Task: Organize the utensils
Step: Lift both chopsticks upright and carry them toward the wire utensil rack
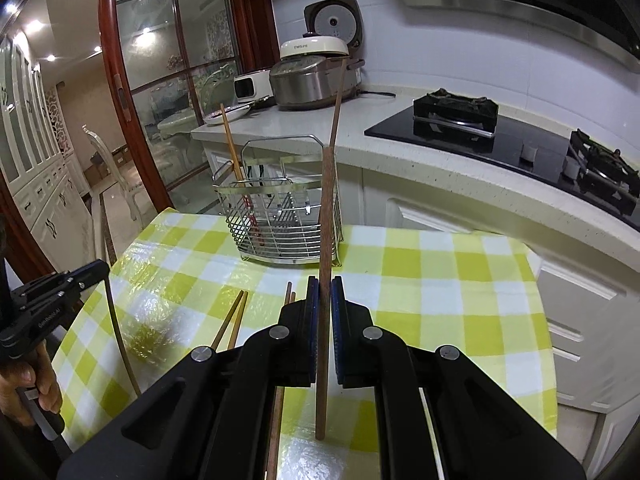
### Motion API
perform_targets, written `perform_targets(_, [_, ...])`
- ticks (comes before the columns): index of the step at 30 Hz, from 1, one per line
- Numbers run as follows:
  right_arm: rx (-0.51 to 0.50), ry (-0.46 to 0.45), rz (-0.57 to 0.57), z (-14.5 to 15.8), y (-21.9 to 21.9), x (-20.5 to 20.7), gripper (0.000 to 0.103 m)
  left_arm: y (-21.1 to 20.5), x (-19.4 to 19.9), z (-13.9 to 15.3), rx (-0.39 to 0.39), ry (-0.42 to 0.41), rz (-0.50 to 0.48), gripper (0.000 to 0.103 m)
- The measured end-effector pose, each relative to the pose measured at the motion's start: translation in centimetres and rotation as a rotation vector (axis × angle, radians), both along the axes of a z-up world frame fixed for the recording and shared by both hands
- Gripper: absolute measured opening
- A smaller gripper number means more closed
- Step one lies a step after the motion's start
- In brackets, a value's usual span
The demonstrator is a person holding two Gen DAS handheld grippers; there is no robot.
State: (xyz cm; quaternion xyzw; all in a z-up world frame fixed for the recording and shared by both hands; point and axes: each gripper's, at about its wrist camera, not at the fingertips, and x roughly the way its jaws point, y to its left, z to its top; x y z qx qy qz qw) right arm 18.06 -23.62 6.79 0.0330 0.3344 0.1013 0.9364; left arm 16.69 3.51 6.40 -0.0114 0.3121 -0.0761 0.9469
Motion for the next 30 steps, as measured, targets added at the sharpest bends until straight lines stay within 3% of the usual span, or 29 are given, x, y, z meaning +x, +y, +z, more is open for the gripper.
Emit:
perform_targets(19, [-0.037, -0.043, -0.033, 1.9, -0.1, -0.3, 0.008, -0.7, -0.9, 4.1, 0.016, -0.091, -0.005, 0.006])
perform_targets(30, [-0.055, -0.093, -0.032, 6.3, 0.1, 2.0, 0.008, -2.1, 1.8, 7.0, 0.016, -0.126, -0.047, 0.006])
